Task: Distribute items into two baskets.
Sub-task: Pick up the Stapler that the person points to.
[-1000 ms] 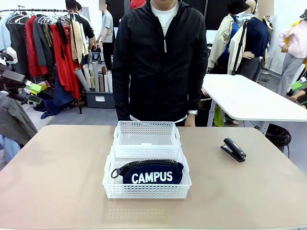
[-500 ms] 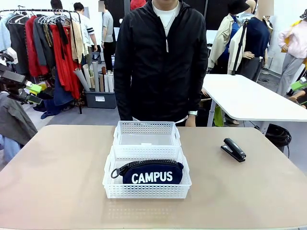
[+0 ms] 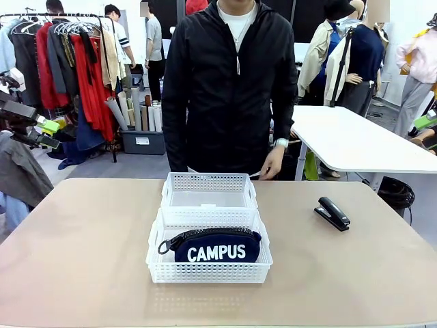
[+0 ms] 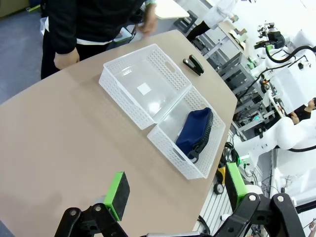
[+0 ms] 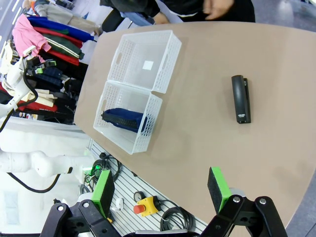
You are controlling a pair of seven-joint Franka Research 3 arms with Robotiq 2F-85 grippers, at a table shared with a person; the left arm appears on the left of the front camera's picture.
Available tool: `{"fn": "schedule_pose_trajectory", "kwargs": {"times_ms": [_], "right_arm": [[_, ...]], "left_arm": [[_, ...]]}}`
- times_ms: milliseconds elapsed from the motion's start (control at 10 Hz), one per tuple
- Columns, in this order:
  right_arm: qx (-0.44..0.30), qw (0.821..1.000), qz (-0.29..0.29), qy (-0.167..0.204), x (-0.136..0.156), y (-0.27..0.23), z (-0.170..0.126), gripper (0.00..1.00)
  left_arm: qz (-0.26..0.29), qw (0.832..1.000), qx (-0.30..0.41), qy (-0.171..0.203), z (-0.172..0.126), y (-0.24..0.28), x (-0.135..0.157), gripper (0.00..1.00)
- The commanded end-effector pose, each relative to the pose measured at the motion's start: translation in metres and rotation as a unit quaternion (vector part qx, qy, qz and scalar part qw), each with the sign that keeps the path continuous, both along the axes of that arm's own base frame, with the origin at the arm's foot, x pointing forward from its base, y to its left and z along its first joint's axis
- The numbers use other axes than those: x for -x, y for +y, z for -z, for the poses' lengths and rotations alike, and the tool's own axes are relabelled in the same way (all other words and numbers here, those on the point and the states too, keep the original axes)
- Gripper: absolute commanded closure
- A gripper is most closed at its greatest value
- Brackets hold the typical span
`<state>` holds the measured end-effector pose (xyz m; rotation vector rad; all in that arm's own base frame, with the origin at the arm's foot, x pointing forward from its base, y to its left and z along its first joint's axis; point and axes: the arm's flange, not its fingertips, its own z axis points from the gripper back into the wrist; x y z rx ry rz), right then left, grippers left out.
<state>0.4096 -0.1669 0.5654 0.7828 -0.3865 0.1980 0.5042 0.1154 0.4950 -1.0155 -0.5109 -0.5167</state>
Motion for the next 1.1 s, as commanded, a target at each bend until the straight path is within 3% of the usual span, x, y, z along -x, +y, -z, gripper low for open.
{"fn": "schedule_pose_trajectory", "kwargs": {"times_ms": [0, 1000], "right_arm": [[0.001, 1.000, 0.000, -0.003, -0.0008, 0.0008, -0.0033, 0.00], [0.000, 1.000, 0.000, 0.000, 0.0000, 0.0000, 0.0000, 0.00]], "left_arm": [[-0.001, 1.000, 0.000, -0.001, -0.0014, 0.0002, 0.0002, 0.00], [-0.001, 1.000, 0.000, -0.001, -0.0014, 0.0002, 0.0002, 0.00]]}}
